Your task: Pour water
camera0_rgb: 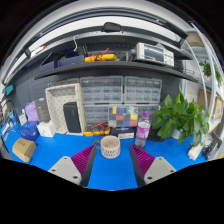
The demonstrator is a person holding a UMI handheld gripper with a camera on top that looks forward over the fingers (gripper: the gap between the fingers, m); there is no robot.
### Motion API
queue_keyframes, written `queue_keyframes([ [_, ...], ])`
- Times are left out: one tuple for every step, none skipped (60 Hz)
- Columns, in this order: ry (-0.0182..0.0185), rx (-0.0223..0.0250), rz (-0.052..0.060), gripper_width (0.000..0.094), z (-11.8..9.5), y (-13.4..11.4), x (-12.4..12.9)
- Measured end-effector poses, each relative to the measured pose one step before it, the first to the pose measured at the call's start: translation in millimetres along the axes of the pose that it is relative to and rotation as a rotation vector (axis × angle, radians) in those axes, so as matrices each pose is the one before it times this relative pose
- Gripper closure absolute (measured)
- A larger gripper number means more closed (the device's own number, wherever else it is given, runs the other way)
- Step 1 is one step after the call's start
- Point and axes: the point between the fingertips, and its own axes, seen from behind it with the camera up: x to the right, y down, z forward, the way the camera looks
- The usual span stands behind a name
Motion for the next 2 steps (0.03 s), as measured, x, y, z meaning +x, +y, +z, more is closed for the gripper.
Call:
queue_keyframes([
  [0.00119,0.00067,-0.0025,0.027,-0.87,0.06,-0.67],
  [0.0015,0.00014,-0.0021,0.027,-0.61,0.03,-0.39],
])
